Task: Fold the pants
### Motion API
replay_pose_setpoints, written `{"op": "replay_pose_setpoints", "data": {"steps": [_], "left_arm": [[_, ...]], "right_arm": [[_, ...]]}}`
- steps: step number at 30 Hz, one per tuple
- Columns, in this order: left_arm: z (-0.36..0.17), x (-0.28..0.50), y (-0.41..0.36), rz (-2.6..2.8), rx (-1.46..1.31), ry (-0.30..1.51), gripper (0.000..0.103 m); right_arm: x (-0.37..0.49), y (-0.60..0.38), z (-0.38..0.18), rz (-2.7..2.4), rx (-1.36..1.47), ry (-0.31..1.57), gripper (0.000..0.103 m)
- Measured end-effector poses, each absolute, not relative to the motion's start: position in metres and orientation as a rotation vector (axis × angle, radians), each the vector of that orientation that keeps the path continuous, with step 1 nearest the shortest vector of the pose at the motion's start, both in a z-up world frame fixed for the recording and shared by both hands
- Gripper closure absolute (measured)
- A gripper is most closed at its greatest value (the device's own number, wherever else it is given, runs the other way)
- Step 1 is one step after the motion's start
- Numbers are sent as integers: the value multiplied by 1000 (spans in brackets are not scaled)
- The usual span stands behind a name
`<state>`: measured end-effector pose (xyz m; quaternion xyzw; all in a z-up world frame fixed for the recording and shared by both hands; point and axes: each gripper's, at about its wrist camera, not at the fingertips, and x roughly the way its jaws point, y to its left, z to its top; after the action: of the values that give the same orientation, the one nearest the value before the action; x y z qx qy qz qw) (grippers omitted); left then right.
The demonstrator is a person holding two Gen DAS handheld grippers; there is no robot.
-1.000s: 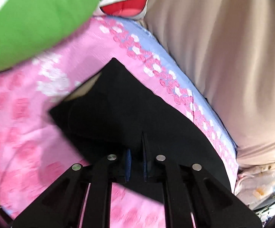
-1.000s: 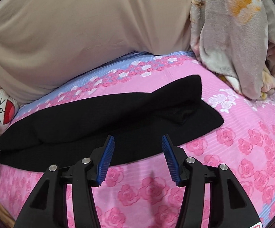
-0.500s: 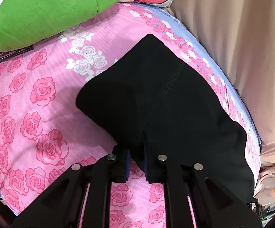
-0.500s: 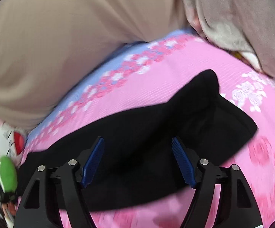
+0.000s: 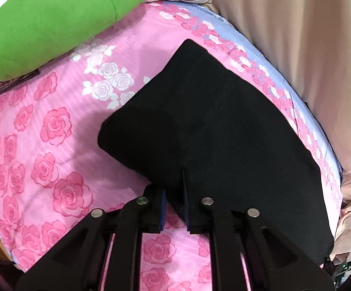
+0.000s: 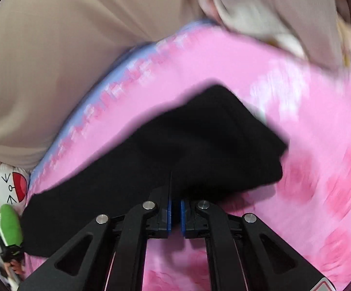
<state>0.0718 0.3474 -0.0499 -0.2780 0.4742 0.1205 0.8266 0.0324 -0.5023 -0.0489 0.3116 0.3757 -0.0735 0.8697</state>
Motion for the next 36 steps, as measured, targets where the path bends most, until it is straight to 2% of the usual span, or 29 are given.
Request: {"op": "replay_pose_setpoints", "data": {"steps": [2,3,4,9,14,15,16,20,22,25,27,28,29,31,36], "left_arm": [[-48,73,345,263,-572,1006,91],[-48,72,345,265,-567,1006,91],[-48,72,346,267,-568,1006,91],[-45,71,349,278,-587,1002,91],[-48,74,346,295,-553,1007,91],[-48,74,346,298,-551,1006,90],[-49,74,345,301,-551,1005,90],[-47,77,344,319,-542,1012,90],[-47,77,342,323,-532,1011,90],[-49,76,342,321,-532,997,90],[-49,74,343,316,-536,994,89],[-48,72,344,316,-537,991,89],[-46,69,344,323,-534,984,86],[-39,64,344,334,-517,959,84],[-25,54,342,411,-448,911,81]], "right_arm": [[23,-502,-46,-162,674,766,90],[20,-502,-44,-173,674,759,77],[19,-504,-44,-179,675,761,70],[17,-515,-38,-145,742,724,67],[36,-523,-44,-148,704,764,68],[38,-523,-41,-152,691,768,85],[40,-522,-36,-158,676,761,98],[32,-504,29,-96,554,596,99],[32,-504,39,-115,503,588,99],[44,-524,-17,-213,495,792,95],[33,-531,-43,-239,549,845,91],[18,-532,-42,-239,583,795,83],[9,-532,-37,-286,578,782,82],[-6,-521,-17,-408,462,754,66],[3,-453,37,-366,249,691,64]]}}
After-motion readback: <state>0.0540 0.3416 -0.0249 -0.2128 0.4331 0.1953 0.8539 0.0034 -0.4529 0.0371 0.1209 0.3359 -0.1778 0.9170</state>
